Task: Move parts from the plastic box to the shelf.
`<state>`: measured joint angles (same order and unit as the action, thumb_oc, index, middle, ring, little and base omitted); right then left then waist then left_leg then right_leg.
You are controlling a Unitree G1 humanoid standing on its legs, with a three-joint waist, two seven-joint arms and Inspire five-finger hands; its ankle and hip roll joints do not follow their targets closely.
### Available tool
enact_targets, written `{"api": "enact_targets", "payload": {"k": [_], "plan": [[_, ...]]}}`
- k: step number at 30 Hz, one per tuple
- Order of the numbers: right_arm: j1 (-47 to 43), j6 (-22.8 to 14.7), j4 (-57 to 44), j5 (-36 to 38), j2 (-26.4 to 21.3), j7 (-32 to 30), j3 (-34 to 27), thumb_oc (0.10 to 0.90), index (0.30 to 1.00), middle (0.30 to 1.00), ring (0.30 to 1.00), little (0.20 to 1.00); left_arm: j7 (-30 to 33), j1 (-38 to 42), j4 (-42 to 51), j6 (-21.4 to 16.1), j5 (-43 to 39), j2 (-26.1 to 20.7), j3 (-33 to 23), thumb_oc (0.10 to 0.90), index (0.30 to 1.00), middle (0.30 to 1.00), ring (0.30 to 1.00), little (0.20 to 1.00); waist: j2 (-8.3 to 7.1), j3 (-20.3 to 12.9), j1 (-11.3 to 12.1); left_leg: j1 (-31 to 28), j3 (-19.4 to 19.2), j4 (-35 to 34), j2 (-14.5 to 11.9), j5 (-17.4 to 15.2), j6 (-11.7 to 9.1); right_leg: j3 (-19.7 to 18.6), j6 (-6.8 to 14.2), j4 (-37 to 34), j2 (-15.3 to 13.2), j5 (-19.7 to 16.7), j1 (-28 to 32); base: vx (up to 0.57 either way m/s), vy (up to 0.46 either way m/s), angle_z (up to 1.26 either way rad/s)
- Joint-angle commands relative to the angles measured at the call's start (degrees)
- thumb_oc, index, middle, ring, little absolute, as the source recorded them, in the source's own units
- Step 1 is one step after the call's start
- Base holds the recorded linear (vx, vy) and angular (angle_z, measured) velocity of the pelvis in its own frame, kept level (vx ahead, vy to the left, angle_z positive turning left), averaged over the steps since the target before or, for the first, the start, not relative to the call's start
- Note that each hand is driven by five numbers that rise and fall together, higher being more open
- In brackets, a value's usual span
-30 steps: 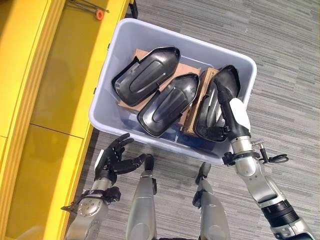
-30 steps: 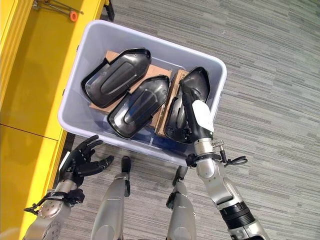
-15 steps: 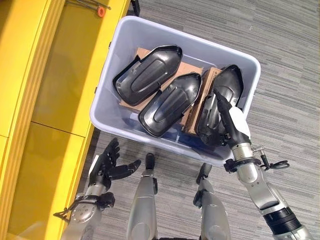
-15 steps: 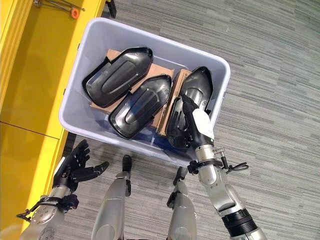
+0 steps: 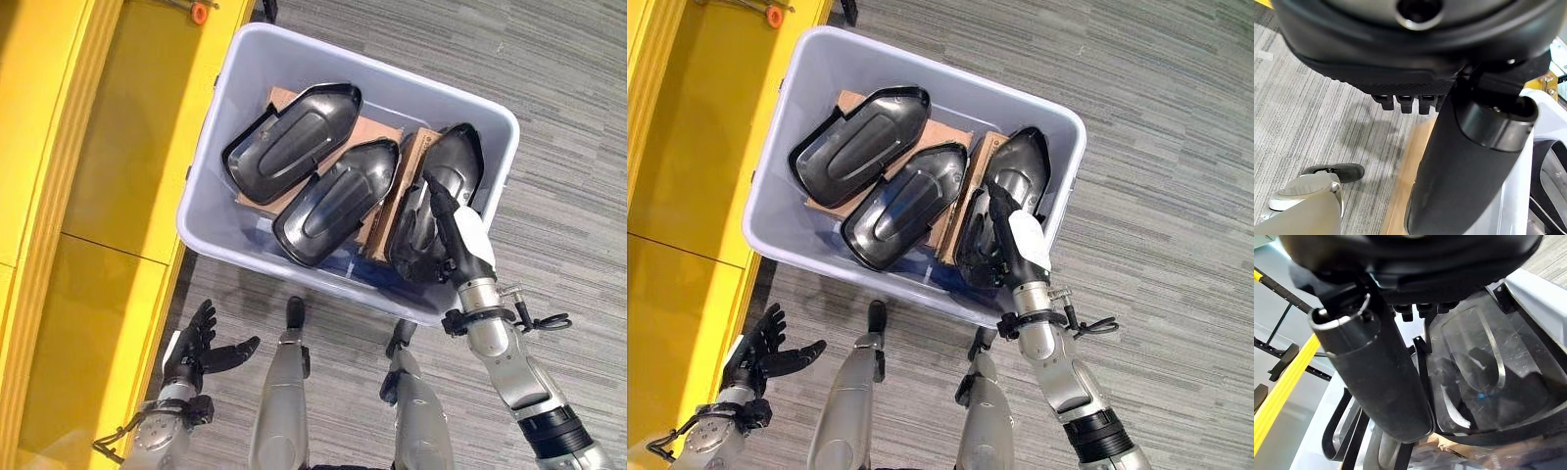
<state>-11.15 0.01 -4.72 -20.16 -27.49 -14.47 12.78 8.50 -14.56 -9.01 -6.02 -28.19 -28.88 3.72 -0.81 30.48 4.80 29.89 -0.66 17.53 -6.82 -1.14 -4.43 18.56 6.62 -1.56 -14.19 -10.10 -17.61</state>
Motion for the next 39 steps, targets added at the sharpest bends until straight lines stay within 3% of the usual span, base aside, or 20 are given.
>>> {"api": "enact_targets", "payload": {"k": [1,2,4,5,24,39], "plan": [[-1.7,-4.7,-10.3,-0.8,-3.0,-2.2,-1.3,0.9,1.0,1.0,1.0,1.0,0.8,-3.5,2.9,-1.9,1.9,-1.4,-3.4,0.9,1.0,1.0,1.0,1.0,0.85,-0.7,-0.8,-2.5,-3.8,-5.7,-2.5,3.0,0.2,1.9,3.3,8.0,-3.6,10.7,5.7,0.0,0.015,-0.05],[-1.8,-4.7,-10.2,-0.8,-2.9,-2.0,-0.9,0.9,1.0,1.0,1.0,1.0,0.8,-3.3,2.8,-1.9,1.9,-1.3,-3.2,0.9,1.0,1.0,1.0,1.0,0.84,-0.7,-0.8,-2.9,-3.6,-5.6,-2.6,1.8,-0.3,1.4,3.6,8.1,-3.5,11.6,6.0,0.0,0.015,-0.04],[-1.9,-4.7,-10.2,-0.8,-2.8,-1.9,-0.2,0.9,1.0,1.0,1.0,1.0,0.8,-3.2,3.2,-2.0,1.9,-1.4,-2.8,0.9,1.0,1.0,1.0,1.0,0.94,-0.7,-1.0,-1.7,-3.9,-5.6,-2.4,3.0,0.3,1.8,3.3,8.0,-3.6,10.6,4.8,0.0,0.0,0.0],[-2.0,-4.6,-10.1,-0.9,-2.8,-1.8,0.0,0.9,1.0,1.0,1.0,1.0,0.9,-3.2,3.4,-2.0,1.9,-1.4,-2.8,0.9,1.0,1.0,1.0,1.0,0.92,-0.7,-1.0,-2.2,-3.6,-5.5,-2.5,1.8,-0.2,1.3,3.7,8.0,-3.5,11.4,5.2,-0.01,0.015,-0.03],[-3.9,-4.0,-7.0,-1.9,-1.7,0.5,6.4,0.9,1.0,1.0,1.0,1.0,2.0,-1.6,3.8,-2.5,2.4,-1.7,-0.7,0.9,1.0,1.0,1.0,1.0,1.52,-0.7,-1.7,1.0,-4.2,-5.0,-1.8,1.6,0.2,0.4,3.7,8.5,-4.2,10.5,1.7,0.0,0.002,-0.01],[-1.8,-2.9,-2.7,-4.7,-2.0,-0.4,6.9,0.9,1.0,1.0,1.0,1.0,2.9,-1.7,3.6,-3.1,3.0,-1.7,-0.5,0.9,1.0,1.0,1.0,1.0,1.82,-0.7,-2.1,2.5,-4.4,-5.0,-1.4,1.8,0.2,0.0,3.6,9.3,-4.2,10.6,-0.4,0.0,0.0,0.0]]}}
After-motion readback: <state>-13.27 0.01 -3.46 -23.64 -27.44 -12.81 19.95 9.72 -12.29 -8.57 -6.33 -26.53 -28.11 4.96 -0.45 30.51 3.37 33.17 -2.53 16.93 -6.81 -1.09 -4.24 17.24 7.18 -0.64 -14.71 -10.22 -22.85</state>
